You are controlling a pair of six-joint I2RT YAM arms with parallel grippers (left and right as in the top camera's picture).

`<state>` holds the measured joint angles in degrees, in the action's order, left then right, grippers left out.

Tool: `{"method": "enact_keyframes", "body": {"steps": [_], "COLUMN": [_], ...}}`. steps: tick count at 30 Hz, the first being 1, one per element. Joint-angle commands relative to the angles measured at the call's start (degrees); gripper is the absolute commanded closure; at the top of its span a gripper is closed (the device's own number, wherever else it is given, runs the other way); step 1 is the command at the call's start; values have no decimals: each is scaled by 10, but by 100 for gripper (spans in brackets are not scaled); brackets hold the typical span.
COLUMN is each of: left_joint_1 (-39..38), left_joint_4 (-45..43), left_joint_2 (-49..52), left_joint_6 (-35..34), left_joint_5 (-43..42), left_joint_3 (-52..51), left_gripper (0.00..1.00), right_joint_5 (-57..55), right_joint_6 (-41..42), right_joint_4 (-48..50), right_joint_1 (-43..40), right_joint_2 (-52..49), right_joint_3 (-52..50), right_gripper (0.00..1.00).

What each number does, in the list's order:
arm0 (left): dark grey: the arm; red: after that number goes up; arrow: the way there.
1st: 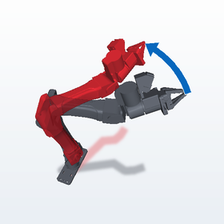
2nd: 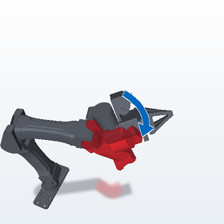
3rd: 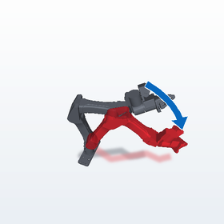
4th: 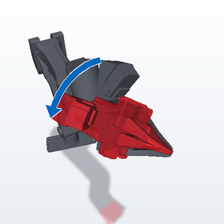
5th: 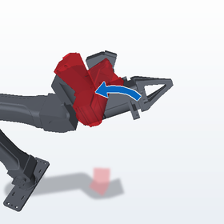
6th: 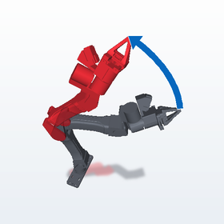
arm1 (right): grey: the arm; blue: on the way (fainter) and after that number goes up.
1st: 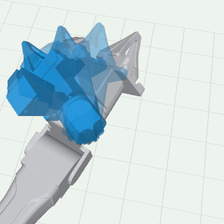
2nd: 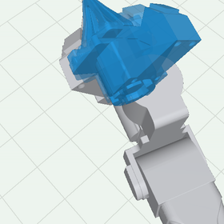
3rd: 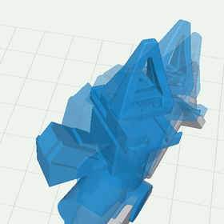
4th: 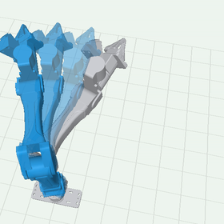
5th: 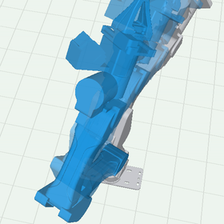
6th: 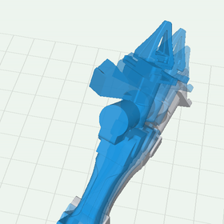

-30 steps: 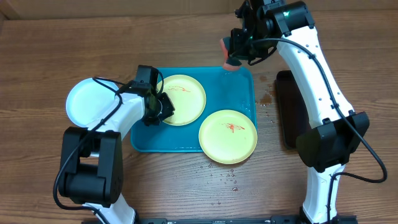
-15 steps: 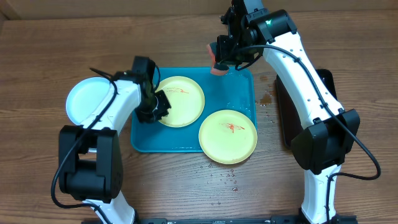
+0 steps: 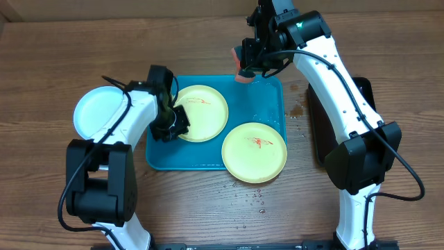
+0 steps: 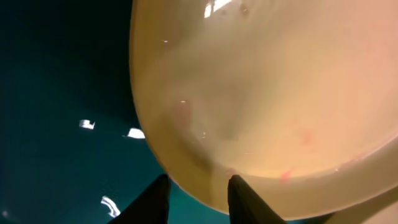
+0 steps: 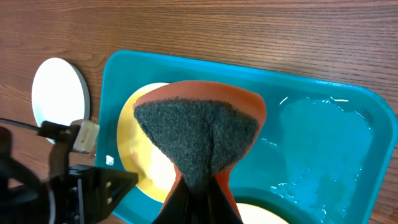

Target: Clean dirty plates on tray and stack at the side

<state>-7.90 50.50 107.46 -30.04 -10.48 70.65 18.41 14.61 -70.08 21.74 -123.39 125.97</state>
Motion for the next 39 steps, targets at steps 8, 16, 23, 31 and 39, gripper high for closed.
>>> {"method": "enact_keyframes", "body": {"steps": [8, 16, 23, 31, 39], "left_joint_1": [-13, -10, 13, 33, 34], "left_joint_4": [-74, -108, -114, -114, -108], "left_joint_2": [5, 5, 5, 5, 5], "left_joint_6": [-30, 83, 67, 69, 91], "left_joint_5": [59, 110, 124, 123, 87], "left_joint_3": [-40, -40, -40, -40, -40], "left_gripper": [91, 96, 96, 96, 96], "right_joint_5": [-4, -4, -9, -8, -68], "right_joint_6": [1, -28, -31, -29, -27], "right_joint_4": [5, 7, 25, 73, 158], "right_joint_1": [-1, 8, 20, 48, 116], "right_joint_2": [-1, -2, -2, -2, -31], "right_joint_3": [0, -5, -57, -122, -179], "right_gripper": [96, 96, 96, 96, 96]}}
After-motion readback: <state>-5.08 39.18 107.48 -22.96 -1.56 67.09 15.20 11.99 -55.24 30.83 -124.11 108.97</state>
